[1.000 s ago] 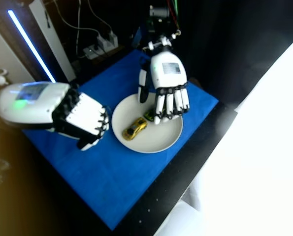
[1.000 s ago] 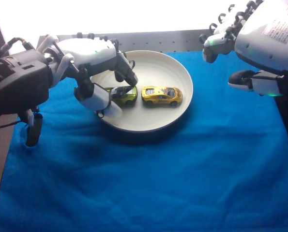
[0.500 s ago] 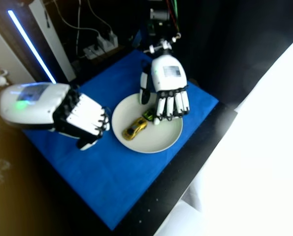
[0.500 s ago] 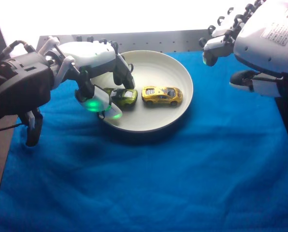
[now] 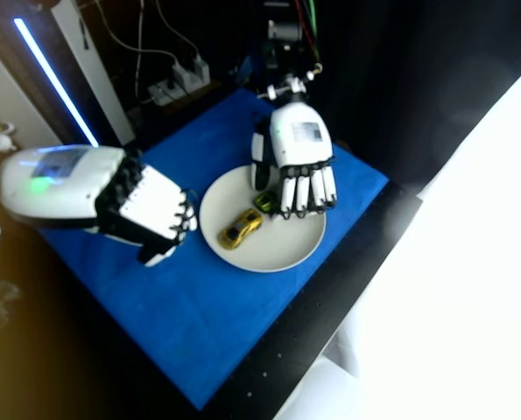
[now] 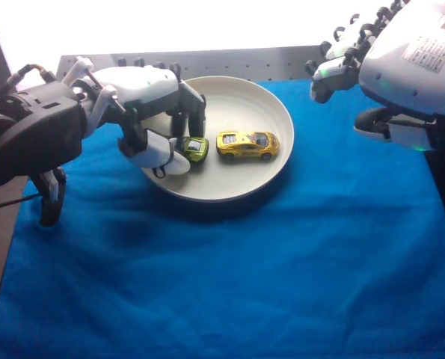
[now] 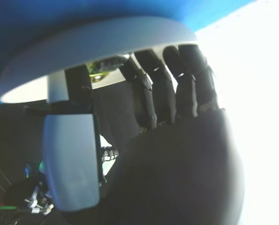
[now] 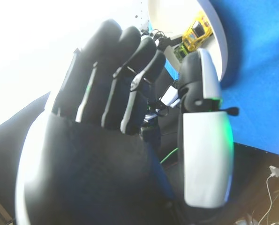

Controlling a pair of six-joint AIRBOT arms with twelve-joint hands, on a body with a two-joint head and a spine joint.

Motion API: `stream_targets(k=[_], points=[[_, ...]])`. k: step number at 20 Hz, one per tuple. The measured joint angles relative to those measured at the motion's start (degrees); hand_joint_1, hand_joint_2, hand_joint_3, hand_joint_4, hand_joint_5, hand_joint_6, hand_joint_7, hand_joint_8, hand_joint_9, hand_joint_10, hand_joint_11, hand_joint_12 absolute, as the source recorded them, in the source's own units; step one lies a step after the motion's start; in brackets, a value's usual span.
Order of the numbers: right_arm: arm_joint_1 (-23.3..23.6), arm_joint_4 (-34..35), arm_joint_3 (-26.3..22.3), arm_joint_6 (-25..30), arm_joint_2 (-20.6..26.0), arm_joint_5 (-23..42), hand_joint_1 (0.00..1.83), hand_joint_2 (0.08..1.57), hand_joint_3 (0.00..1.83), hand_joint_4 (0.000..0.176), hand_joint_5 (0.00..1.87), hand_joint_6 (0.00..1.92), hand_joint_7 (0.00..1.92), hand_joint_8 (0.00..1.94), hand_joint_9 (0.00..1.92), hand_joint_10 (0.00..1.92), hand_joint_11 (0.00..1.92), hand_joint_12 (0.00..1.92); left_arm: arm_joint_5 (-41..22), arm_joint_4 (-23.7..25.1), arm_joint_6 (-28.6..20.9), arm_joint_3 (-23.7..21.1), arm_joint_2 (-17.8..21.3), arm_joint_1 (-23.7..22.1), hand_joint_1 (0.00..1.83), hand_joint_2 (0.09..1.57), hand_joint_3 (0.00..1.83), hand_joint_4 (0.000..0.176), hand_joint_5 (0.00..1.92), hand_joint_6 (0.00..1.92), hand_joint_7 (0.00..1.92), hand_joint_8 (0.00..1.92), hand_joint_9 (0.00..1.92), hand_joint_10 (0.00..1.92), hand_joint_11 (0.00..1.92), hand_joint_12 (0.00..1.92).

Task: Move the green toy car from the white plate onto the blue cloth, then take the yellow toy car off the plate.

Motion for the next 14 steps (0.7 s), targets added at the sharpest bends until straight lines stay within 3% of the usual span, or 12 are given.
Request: stream_targets(k=[1, 3, 4, 5, 6, 8, 10, 14], points=[[0.0, 0.0, 0.0, 0.0, 0.0, 0.0, 1.27, 1.02, 0.00, 0.000, 0.74, 0.54, 0.69, 0.99, 0.63, 1.31, 0.57, 1.77, -0.1, -0.1, 0.0, 0.2, -0.1, 0.0, 1.16, 1.24, 0.00, 0.000, 0.79, 1.20, 0.70, 1.52, 0.21, 1.66, 0.00, 1.92], [0.0, 0.0, 0.0, 0.0, 0.0, 0.1, 1.27, 1.03, 0.00, 0.000, 0.74, 0.54, 0.68, 1.07, 0.62, 1.36, 0.56, 1.78, -0.2, -0.2, 0.0, 0.2, -0.2, 0.0, 1.18, 1.25, 0.00, 0.000, 0.83, 1.36, 0.61, 1.41, 0.13, 1.34, 0.00, 1.55], [0.0, 0.0, 0.0, 0.0, 0.0, 0.1, 1.27, 1.03, 0.00, 0.000, 0.74, 0.54, 0.68, 1.09, 0.62, 1.36, 0.56, 1.78, -0.2, -0.2, 0.0, 0.2, -0.2, 0.0, 1.17, 1.27, 0.00, 0.000, 0.82, 1.40, 0.58, 1.40, 0.10, 1.30, 0.00, 1.51], [0.0, 0.0, 0.0, 0.0, 0.0, 0.1, 1.27, 1.03, 0.00, 0.000, 0.74, 0.54, 0.67, 1.09, 0.62, 1.36, 0.55, 1.77, -0.3, -0.2, 0.0, 0.2, -0.2, 0.0, 1.17, 1.26, 0.00, 0.000, 0.83, 1.38, 0.59, 1.42, 0.09, 1.47, 0.00, 1.77], [0.0, 0.0, 0.0, 0.0, 0.0, 0.1, 1.27, 1.03, 0.00, 0.000, 0.74, 0.54, 0.67, 1.08, 0.61, 1.36, 0.55, 1.77, -0.5, -0.2, 0.0, 0.1, -0.2, 0.0, 1.18, 1.25, 0.00, 0.000, 0.85, 1.36, 0.63, 1.37, 0.09, 1.49, 0.00, 1.83], [0.0, 0.0, 0.0, 0.0, 0.0, 0.1, 1.29, 1.03, 0.00, 0.000, 0.74, 0.55, 0.67, 1.10, 0.62, 1.36, 0.55, 1.77, -1.2, -0.4, 0.0, -0.6, -0.1, 0.2, 1.18, 1.24, 0.00, 0.000, 0.87, 1.23, 0.64, 1.48, 0.13, 1.75, 0.00, 1.92], [0.0, 0.0, 0.0, 0.0, 0.0, 0.1, 1.30, 1.01, 0.00, 0.000, 0.75, 0.55, 0.68, 1.12, 0.64, 1.38, 0.60, 1.78, -1.7, -0.2, 0.3, -1.9, 0.7, 0.3, 1.19, 1.22, 0.00, 0.000, 0.89, 1.25, 0.69, 1.36, 0.12, 1.57, 0.00, 1.92], [0.0, 0.1, 0.0, 0.0, 0.0, 0.1, 1.29, 1.01, 0.00, 0.000, 0.76, 0.54, 0.69, 1.04, 0.63, 1.32, 0.58, 1.76, -4.3, -0.1, 0.4, -4.4, 2.7, 0.4, 1.18, 1.20, 0.00, 0.000, 0.89, 1.22, 0.76, 1.29, 0.17, 1.55, 0.00, 1.92]])
